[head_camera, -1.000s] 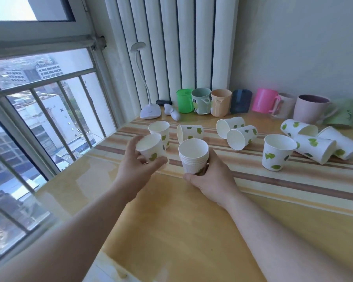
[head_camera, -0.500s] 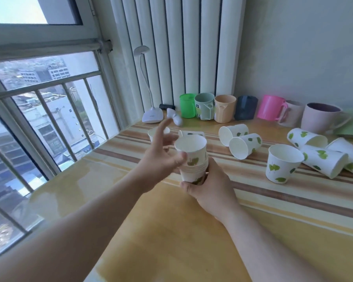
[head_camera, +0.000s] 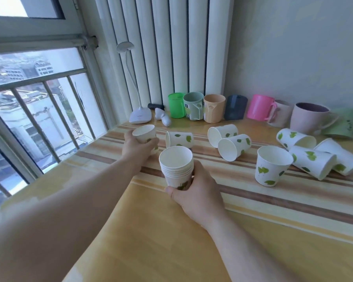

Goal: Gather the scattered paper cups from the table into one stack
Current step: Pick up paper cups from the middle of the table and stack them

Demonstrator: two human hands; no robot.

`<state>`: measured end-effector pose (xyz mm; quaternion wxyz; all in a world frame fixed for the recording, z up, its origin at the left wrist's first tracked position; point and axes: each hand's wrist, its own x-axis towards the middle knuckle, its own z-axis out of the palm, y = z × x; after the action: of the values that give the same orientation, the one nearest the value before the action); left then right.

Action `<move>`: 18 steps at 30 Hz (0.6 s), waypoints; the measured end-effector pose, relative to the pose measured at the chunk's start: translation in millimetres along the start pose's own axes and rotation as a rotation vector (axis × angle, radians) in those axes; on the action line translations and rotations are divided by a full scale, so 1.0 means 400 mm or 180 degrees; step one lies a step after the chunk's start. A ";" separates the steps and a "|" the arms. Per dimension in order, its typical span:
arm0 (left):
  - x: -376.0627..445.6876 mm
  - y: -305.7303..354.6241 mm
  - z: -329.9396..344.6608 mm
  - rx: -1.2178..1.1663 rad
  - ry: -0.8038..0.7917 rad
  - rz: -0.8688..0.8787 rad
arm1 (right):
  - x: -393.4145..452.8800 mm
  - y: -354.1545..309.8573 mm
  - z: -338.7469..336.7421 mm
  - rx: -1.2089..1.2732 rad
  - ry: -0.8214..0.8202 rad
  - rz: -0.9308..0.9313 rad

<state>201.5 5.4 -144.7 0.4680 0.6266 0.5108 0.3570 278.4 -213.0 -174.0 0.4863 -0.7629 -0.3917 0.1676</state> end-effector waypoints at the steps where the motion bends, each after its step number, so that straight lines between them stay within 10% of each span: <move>1: -0.008 0.003 -0.001 -0.0149 0.0114 -0.0005 | -0.001 -0.001 0.000 -0.0002 0.0008 -0.0014; 10: -0.220 0.131 -0.067 -0.1435 -0.0717 0.0981 | 0.003 0.005 0.000 -0.0017 0.0241 -0.0059; 18: -0.294 0.100 -0.050 -0.0278 -0.1592 0.1227 | 0.004 -0.006 -0.015 -0.0019 0.0228 0.0033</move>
<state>168.8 -106.4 -96.7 0.5293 0.7595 0.2359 0.2956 282.1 -214.8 -168.8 0.4969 -0.7718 -0.3706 0.1416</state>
